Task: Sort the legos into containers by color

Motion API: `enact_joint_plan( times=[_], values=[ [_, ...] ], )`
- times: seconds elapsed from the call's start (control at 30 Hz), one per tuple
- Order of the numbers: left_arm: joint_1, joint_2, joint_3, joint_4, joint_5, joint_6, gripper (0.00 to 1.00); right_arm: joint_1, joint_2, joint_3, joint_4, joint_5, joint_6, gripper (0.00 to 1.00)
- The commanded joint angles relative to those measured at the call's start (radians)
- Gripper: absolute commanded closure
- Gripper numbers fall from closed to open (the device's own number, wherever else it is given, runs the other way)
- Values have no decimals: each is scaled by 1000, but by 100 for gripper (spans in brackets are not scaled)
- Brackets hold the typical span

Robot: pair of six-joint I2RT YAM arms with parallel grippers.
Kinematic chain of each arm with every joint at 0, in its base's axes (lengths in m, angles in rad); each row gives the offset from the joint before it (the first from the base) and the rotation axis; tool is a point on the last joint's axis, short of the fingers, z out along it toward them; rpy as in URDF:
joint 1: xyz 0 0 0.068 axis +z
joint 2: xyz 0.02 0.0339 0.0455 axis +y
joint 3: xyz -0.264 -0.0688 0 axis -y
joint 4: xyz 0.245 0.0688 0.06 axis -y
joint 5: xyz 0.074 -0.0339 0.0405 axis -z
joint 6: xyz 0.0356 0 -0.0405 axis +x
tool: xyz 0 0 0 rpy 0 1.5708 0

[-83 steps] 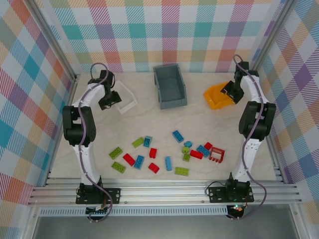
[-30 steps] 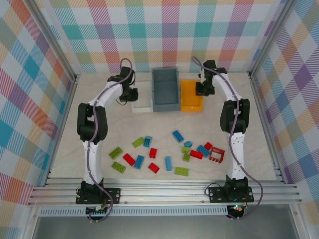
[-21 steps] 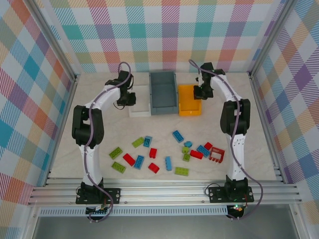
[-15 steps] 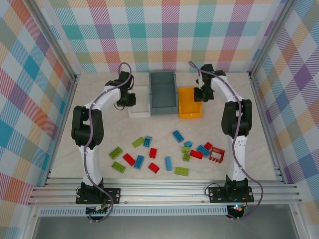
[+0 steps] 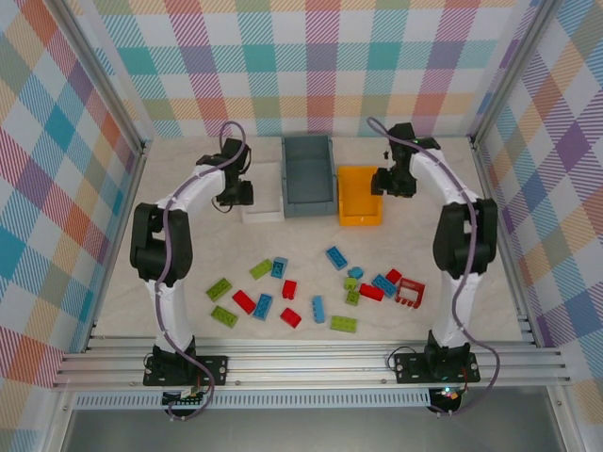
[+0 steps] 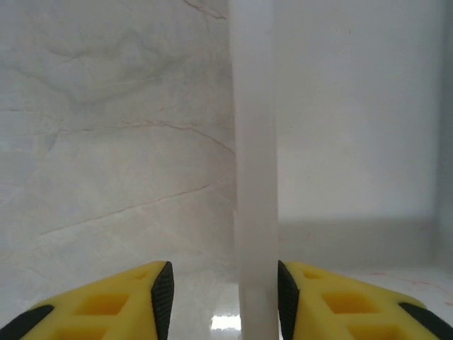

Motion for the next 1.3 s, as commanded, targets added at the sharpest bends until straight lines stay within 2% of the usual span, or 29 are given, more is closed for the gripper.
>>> enact_joint_plan(
  times=[0.0, 0.1, 0.23, 0.3, 0.5, 0.57, 0.67, 0.8, 1.03, 1.27],
  values=[
    [-4, -131, -32, -9, -22, -60, 52, -20, -195, -130, 21, 118, 130, 38],
    [-12, -234, -119, 22, -16, -115, 46, -25, -370, -322, 22, 161, 268, 39],
    [-75, -417, -280, 102, 37, -221, 36, -24, -599, -596, 22, 92, 460, 43],
    [-166, -518, -374, 161, 50, -286, 29, -24, -716, -726, 7, 58, 548, 45],
    [-517, -700, -673, 452, 33, -539, 28, -23, -945, -981, -25, -15, 688, 49],
    [-621, -710, -717, 545, 3, -584, 29, -23, -967, -1024, -28, -6, 696, 50],
    [-750, -703, -739, 596, -44, -621, 29, -23, -955, -1049, -39, 2, 698, 51],
    [-869, -674, -736, 627, -84, -655, 30, -27, -918, -1067, -46, 34, 695, 53],
    [-972, -579, -713, 703, -99, -702, 30, -53, -856, -1105, -26, 66, 676, 54],
    [-1002, -485, -648, 714, -75, -693, 31, -80, -802, -1131, 59, 45, 655, 60]
  ],
)
